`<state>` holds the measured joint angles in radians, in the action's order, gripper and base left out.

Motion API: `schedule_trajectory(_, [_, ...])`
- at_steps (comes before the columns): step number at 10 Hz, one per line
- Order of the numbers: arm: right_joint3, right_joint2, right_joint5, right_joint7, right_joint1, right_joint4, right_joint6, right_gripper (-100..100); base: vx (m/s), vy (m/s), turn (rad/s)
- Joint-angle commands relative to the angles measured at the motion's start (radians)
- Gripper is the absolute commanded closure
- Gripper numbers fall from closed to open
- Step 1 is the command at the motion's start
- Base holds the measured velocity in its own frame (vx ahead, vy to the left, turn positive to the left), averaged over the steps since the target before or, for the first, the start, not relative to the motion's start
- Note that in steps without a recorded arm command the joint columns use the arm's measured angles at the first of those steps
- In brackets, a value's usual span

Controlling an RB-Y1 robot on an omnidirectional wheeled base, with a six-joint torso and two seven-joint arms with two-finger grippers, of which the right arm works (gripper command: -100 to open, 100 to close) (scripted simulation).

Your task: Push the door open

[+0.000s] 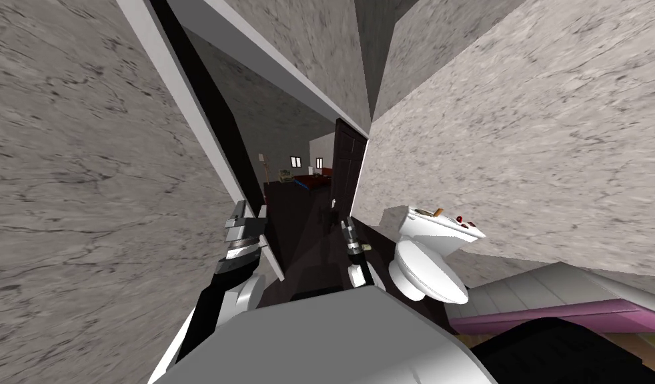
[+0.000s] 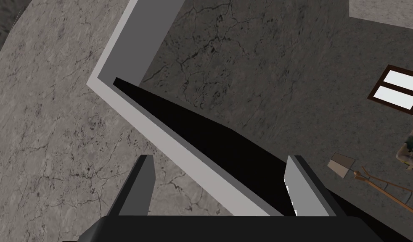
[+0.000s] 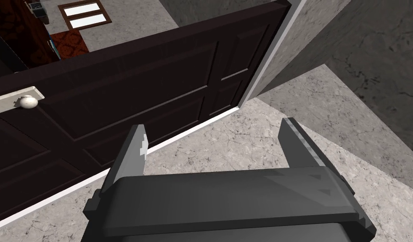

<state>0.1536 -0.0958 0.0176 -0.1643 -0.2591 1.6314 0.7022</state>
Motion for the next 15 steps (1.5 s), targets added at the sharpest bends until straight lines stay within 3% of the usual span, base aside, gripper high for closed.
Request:
schedule_trajectory(1, [0.006, -0.001, -0.001, 0.001, 0.017, -0.038, 0.007, -100, 0.092, -0.073, 0.052])
schedule_trajectory(15, [0.057, -0.012, -0.004, 0.004, 0.165, -0.363, 0.048, -100, 0.087, -0.088, 0.054])
